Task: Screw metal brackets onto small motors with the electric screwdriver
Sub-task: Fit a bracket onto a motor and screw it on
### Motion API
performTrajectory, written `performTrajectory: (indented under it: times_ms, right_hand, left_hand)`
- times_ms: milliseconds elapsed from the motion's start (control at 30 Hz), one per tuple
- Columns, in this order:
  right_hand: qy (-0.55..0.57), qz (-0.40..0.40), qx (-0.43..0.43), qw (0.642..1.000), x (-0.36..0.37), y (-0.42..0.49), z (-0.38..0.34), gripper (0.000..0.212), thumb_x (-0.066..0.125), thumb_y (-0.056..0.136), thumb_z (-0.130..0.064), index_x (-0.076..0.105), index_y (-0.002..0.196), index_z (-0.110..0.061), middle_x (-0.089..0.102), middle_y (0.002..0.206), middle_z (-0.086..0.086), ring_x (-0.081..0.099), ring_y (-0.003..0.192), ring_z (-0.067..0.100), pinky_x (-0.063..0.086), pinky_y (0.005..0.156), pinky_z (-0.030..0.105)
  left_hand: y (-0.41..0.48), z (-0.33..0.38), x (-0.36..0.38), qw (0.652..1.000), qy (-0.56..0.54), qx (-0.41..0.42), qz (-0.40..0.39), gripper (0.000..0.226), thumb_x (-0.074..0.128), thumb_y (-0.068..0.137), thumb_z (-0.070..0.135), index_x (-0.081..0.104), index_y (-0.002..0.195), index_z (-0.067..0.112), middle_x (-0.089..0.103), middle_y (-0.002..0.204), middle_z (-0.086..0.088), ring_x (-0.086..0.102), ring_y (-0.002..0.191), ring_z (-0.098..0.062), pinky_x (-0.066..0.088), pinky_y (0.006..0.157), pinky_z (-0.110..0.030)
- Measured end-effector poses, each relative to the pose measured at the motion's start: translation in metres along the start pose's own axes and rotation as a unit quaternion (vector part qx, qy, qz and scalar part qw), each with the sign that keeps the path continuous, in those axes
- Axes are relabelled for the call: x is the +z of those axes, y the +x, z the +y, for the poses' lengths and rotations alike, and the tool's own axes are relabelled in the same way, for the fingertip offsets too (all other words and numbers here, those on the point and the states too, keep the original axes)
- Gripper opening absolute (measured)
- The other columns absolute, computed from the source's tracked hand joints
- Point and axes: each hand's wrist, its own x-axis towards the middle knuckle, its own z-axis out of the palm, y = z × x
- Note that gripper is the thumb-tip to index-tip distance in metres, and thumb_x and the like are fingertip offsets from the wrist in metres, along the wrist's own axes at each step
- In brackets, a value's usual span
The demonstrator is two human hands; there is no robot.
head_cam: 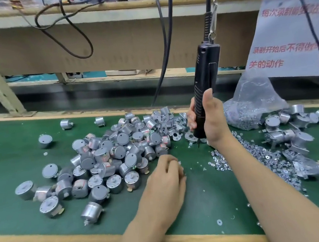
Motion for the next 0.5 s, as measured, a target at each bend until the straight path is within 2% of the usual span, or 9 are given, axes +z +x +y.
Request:
performTrajectory:
  times_ms: [67, 133, 200, 300, 367, 500]
  right_hand:
    - [0.016, 0.002, 0.006, 1.0, -0.001, 0.006, 0.004, 0.081, 0.052, 0.064, -0.097, 0.056, 0.07, -0.017, 0.052, 0.056, 0.002, 0.044, 0.042, 0.018, 0.04, 0.048, 0.028]
    - [0.024, 0.003, 0.015, 1.0, 0.001, 0.009, 0.009, 0.08, 0.048, 0.061, -0.1, 0.058, 0.067, -0.021, 0.051, 0.055, 0.002, 0.043, 0.042, 0.018, 0.039, 0.047, 0.027]
    - [-0.002, 0.009, 0.01, 1.0, 0.004, 0.008, 0.015, 0.077, 0.042, 0.061, -0.102, 0.057, 0.063, -0.026, 0.051, 0.054, -0.001, 0.044, 0.041, 0.016, 0.04, 0.046, 0.026]
    - [-0.046, 0.015, 0.005, 0.999, 0.009, 0.004, 0.021, 0.079, 0.033, 0.059, -0.104, 0.058, 0.06, -0.029, 0.053, 0.055, -0.005, 0.048, 0.043, 0.015, 0.043, 0.047, 0.026]
    - [-0.059, 0.017, 0.005, 0.998, 0.01, 0.002, 0.023, 0.08, 0.034, 0.057, -0.105, 0.058, 0.06, -0.029, 0.055, 0.056, -0.005, 0.05, 0.045, 0.016, 0.045, 0.047, 0.027]
    - [-0.053, 0.035, -0.01, 0.998, 0.009, 0.004, 0.023, 0.078, 0.037, 0.059, -0.102, 0.059, 0.062, -0.028, 0.056, 0.057, -0.004, 0.051, 0.046, 0.015, 0.048, 0.048, 0.027]
  left_hand:
    - [-0.006, -0.004, 0.005, 0.999, -0.023, 0.003, 0.031, 0.017, 0.071, 0.086, 0.016, 0.054, 0.084, 0.014, 0.053, 0.107, 0.002, 0.059, 0.076, -0.016, 0.052, 0.065, -0.033]
    - [-0.011, -0.007, 0.008, 0.998, -0.044, 0.007, 0.045, 0.02, 0.072, 0.084, 0.013, 0.052, 0.083, 0.017, 0.052, 0.103, 0.006, 0.057, 0.075, -0.012, 0.053, 0.061, -0.032]
    - [-0.013, -0.009, 0.01, 0.997, -0.052, 0.01, 0.048, 0.024, 0.074, 0.081, 0.012, 0.052, 0.086, 0.02, 0.05, 0.102, 0.01, 0.055, 0.077, -0.008, 0.052, 0.064, -0.031]
    - [-0.014, -0.01, 0.011, 0.997, -0.061, -0.022, 0.048, 0.035, 0.082, 0.076, 0.019, 0.05, 0.089, 0.025, 0.049, 0.097, 0.016, 0.046, 0.074, -0.002, 0.043, 0.062, -0.022]
    - [-0.014, -0.011, 0.012, 0.996, -0.062, -0.046, 0.045, 0.039, 0.084, 0.073, 0.027, 0.049, 0.089, 0.029, 0.048, 0.094, 0.019, 0.045, 0.076, 0.001, 0.038, 0.065, -0.017]
    - [-0.013, -0.011, 0.014, 0.996, -0.057, -0.057, 0.046, 0.038, 0.082, 0.074, 0.038, 0.048, 0.091, 0.031, 0.048, 0.091, 0.019, 0.05, 0.081, -0.004, 0.037, 0.074, -0.018]
